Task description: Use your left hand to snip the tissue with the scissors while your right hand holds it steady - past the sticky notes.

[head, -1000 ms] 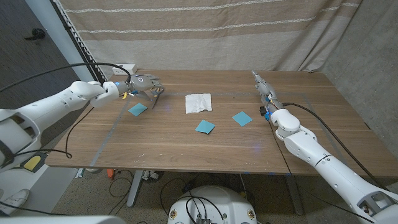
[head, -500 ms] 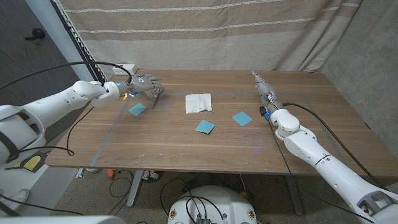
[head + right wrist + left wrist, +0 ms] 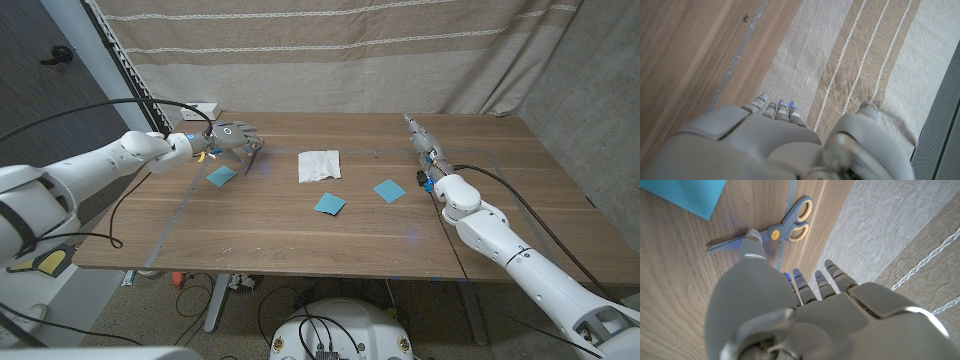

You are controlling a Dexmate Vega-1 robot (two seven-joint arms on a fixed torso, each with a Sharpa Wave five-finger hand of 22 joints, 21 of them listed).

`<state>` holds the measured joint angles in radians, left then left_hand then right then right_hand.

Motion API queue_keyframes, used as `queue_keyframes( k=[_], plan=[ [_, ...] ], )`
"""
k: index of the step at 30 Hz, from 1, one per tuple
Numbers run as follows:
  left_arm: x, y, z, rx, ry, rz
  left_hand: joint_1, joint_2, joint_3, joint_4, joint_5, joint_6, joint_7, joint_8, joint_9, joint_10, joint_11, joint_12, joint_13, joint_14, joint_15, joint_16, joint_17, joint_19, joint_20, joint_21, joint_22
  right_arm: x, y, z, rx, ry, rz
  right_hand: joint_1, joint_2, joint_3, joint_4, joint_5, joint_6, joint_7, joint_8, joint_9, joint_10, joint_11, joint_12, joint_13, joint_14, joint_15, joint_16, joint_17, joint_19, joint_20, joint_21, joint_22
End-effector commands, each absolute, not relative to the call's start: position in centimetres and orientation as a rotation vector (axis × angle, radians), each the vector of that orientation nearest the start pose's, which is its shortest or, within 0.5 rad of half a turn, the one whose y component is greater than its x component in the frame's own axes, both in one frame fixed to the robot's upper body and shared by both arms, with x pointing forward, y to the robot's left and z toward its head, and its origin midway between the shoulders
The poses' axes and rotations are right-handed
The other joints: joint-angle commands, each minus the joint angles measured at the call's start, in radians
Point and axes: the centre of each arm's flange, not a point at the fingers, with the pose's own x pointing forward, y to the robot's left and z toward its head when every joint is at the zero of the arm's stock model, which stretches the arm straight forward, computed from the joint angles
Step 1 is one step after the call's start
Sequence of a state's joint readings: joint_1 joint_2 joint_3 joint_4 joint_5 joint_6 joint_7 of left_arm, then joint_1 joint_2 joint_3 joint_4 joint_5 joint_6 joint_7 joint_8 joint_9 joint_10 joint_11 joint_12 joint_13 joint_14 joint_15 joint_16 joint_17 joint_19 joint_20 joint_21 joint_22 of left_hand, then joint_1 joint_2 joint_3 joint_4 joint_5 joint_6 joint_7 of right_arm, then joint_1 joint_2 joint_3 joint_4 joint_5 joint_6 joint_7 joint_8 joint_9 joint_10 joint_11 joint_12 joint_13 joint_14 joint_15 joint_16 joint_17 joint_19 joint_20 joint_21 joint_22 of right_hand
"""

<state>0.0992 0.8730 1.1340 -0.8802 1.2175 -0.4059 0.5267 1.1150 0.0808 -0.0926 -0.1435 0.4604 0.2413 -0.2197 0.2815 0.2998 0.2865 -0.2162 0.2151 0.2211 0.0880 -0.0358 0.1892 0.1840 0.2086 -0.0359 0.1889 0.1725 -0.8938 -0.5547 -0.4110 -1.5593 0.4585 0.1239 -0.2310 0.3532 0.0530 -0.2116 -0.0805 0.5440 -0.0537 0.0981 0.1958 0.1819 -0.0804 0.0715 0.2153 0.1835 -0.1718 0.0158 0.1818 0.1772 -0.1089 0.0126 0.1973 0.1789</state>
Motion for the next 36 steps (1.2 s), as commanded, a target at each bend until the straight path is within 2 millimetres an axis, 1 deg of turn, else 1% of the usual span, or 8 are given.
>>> queue_keyframes(
  k=[1, 11, 25, 28, 36],
  plan=[
    [68.8, 37.7, 6.7, 2.377, -0.84, 0.007, 0.014, -0.001, 0.006, -0.001, -0.008, 0.013, 0.0, 0.005, 0.002, 0.011, 0.001, 0.004, 0.002, 0.011, -0.18, 0.004, 0.001, -0.005, -0.157, 0.004, 0.001, 62.4, -25.0, -1.1, -0.126, -0.592, 0.093, 0.001, 0.011, -0.006, 0.001, 0.006, 0.0, -0.003, -0.001, 0.003, -0.005, -0.003, 0.001, 0.005, -0.014, -0.008, 0.001, 0.003, -0.002, 0.001, -0.002, 0.002],
    [69.4, 37.5, 6.6, 2.385, -0.838, 0.0, 0.019, -0.002, 0.01, 0.003, -0.017, 0.023, 0.0, 0.008, 0.0, 0.013, 0.001, 0.004, 0.002, 0.014, -0.18, 0.002, 0.002, -0.005, -0.156, 0.004, 0.001, 62.4, -25.0, -1.0, -0.127, -0.589, 0.089, 0.003, 0.013, -0.007, 0.0, 0.006, 0.0, -0.002, -0.001, 0.003, -0.004, 0.0, 0.001, 0.005, -0.014, -0.007, 0.001, 0.003, -0.002, 0.001, -0.002, 0.002],
    [70.2, 37.5, 6.3, 2.383, -0.819, -0.025, 0.011, -0.001, 0.011, 0.011, -0.027, 0.036, 0.0, 0.011, -0.003, 0.02, 0.001, 0.004, 0.001, 0.019, -0.18, 0.001, 0.002, -0.001, -0.157, 0.006, 0.002, 62.7, -24.8, -1.0, -0.124, -0.583, 0.088, 0.005, 0.016, -0.007, 0.0, 0.007, 0.0, -0.002, -0.001, 0.003, -0.006, -0.004, 0.001, 0.005, -0.014, -0.007, 0.001, 0.003, -0.003, 0.002, -0.002, 0.002],
    [70.3, 37.6, 6.1, 2.386, -0.812, -0.032, 0.011, -0.004, 0.014, 0.012, -0.035, 0.046, 0.0, 0.011, -0.008, 0.034, 0.001, 0.006, 0.0, 0.022, -0.181, -0.001, 0.0, 0.005, -0.165, 0.005, 0.002, 62.7, -24.8, -1.0, -0.126, -0.583, 0.088, 0.006, 0.017, -0.008, 0.0, 0.007, 0.0, -0.002, -0.001, 0.003, -0.005, -0.003, 0.001, 0.005, -0.014, -0.007, 0.001, 0.003, -0.004, 0.002, -0.002, 0.002],
    [70.7, 37.6, 5.8, 2.383, -0.803, -0.034, 0.013, -0.003, 0.025, 0.012, -0.046, 0.057, 0.0, 0.014, -0.009, 0.044, 0.001, 0.009, 0.008, 0.033, -0.182, -0.001, 0.001, 0.006, -0.165, 0.004, 0.002, 62.8, -24.7, -1.0, -0.129, -0.582, 0.087, 0.006, 0.018, -0.008, 0.0, 0.007, 0.0, -0.002, -0.001, 0.003, -0.005, -0.004, 0.001, 0.005, -0.014, -0.006, 0.002, 0.003, -0.005, 0.002, -0.002, 0.002]
  ],
)
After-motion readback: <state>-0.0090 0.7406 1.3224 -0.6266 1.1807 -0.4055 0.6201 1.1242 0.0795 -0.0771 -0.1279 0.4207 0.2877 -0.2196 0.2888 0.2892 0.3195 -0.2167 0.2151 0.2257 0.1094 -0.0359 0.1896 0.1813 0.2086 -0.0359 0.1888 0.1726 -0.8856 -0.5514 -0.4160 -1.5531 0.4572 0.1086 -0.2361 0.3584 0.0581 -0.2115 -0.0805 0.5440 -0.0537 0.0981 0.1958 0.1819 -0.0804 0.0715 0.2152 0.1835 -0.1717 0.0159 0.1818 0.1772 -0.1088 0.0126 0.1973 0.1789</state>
